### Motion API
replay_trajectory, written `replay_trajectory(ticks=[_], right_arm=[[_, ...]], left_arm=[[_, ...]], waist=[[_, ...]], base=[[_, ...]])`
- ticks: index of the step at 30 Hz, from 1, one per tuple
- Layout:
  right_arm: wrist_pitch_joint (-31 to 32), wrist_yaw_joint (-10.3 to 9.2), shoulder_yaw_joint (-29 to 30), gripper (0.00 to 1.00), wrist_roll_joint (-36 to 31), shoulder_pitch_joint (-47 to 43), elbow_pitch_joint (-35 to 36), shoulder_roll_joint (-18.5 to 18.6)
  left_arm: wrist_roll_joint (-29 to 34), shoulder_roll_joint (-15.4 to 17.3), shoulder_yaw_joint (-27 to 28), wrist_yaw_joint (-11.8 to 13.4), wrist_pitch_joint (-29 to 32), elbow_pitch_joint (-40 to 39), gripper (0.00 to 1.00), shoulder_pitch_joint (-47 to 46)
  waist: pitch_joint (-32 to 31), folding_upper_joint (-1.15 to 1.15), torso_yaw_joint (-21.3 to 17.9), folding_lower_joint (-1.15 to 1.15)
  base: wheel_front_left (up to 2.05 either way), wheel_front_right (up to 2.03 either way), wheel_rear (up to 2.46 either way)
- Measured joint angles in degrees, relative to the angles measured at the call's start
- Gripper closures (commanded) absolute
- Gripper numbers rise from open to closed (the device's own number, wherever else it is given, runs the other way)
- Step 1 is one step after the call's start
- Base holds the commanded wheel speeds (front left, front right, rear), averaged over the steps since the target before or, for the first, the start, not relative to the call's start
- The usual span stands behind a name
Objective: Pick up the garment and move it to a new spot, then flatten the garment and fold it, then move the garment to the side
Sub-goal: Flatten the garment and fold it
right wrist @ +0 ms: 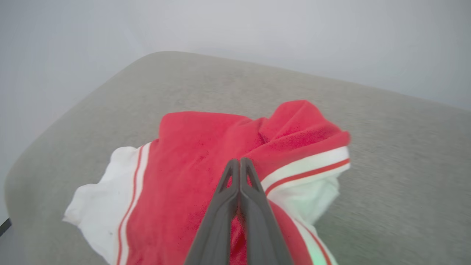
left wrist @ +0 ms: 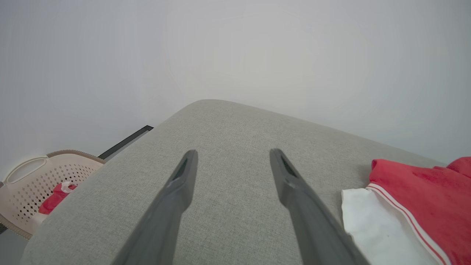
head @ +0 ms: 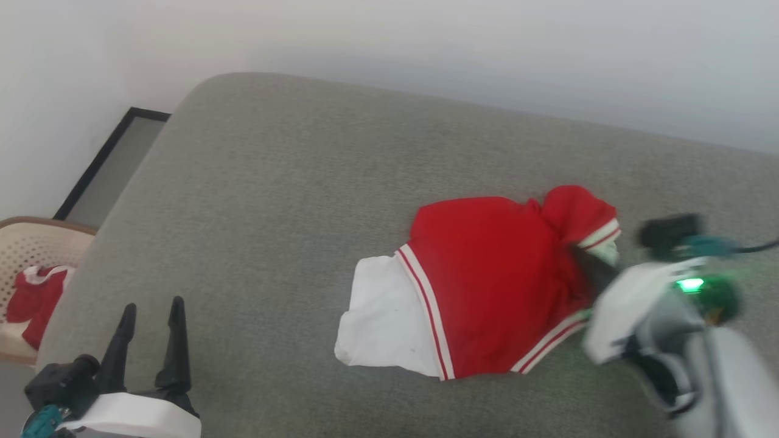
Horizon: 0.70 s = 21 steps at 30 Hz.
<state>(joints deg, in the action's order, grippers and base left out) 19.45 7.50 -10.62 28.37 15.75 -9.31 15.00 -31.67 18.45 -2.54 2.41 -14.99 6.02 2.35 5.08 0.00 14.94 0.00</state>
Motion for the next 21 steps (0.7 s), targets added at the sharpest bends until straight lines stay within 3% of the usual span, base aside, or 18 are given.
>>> replay_trajectory(ticks=[6,11,13,14,21], right_arm=[[1.0,0.00,-9.5,1.00,1.0,1.4,0.3,-3.7],[1.0,0.00,-13.8,1.00,1.6,2.5,-3.3,-5.1],[0.7,0.00,-14.5,0.54,1.5,2.6,-4.9,-5.1],[0.4,0.00,-14.7,0.03,1.5,2.9,-5.4,-5.0],[-0.3,0.00,-14.4,0.00,2.4,3.8,-4.0,-2.8]], left_arm=[[0.9,-0.5,0.0,-0.7,0.0,0.8,0.00,-0.1],[1.4,-0.9,0.1,-1.3,0.0,1.3,0.00,-0.3],[1.7,-1.0,0.1,-1.5,0.0,1.6,0.00,-0.3],[1.7,-1.1,0.3,-1.7,0.0,1.5,0.00,-0.3],[2.6,-1.7,1.7,-1.9,0.0,1.4,0.00,-0.2]], waist=[[-0.2,0.00,1.9,0.00],[-0.4,0.00,3.1,0.00],[-0.5,0.00,3.3,0.00],[-0.5,0.00,3.4,0.00],[-0.3,0.00,2.6,0.00]], base=[[0.00,0.00,0.00],[0.00,0.00,0.00],[0.00,0.00,0.00],[0.00,0.00,0.00],[0.00,0.00,0.00]])
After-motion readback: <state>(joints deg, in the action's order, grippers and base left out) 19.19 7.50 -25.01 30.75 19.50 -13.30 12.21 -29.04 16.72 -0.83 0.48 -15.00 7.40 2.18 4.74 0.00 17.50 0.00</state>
